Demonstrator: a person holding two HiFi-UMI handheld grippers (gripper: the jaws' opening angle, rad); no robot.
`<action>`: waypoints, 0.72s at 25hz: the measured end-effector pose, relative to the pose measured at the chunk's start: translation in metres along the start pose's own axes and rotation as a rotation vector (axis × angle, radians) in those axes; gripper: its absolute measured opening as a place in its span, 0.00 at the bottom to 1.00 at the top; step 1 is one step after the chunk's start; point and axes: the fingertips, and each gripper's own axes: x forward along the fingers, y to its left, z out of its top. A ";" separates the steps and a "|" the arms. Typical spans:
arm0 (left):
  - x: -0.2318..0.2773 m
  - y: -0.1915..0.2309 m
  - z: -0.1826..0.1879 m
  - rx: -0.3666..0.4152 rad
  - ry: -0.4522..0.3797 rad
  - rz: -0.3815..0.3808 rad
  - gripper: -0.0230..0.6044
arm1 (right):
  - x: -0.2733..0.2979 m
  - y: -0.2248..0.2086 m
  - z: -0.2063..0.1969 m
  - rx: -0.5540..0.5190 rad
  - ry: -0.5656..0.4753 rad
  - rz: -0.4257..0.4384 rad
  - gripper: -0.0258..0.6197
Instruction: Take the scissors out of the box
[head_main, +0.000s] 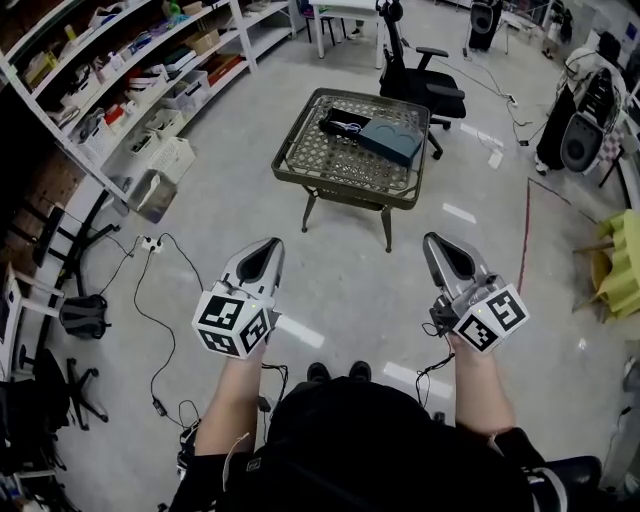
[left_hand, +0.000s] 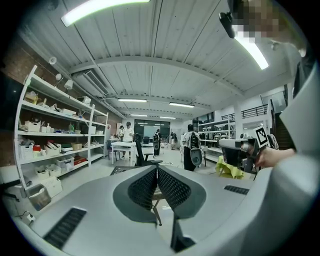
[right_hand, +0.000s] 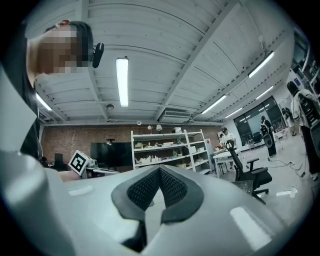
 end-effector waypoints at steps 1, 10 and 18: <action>0.001 -0.003 -0.001 0.000 0.001 0.002 0.06 | -0.003 0.000 0.000 0.008 -0.004 0.008 0.05; 0.011 -0.029 -0.003 0.002 0.016 -0.009 0.06 | -0.031 -0.009 0.000 0.002 -0.003 0.014 0.06; 0.021 -0.025 -0.007 -0.003 0.015 -0.006 0.06 | -0.030 -0.022 -0.012 0.039 0.007 0.015 0.06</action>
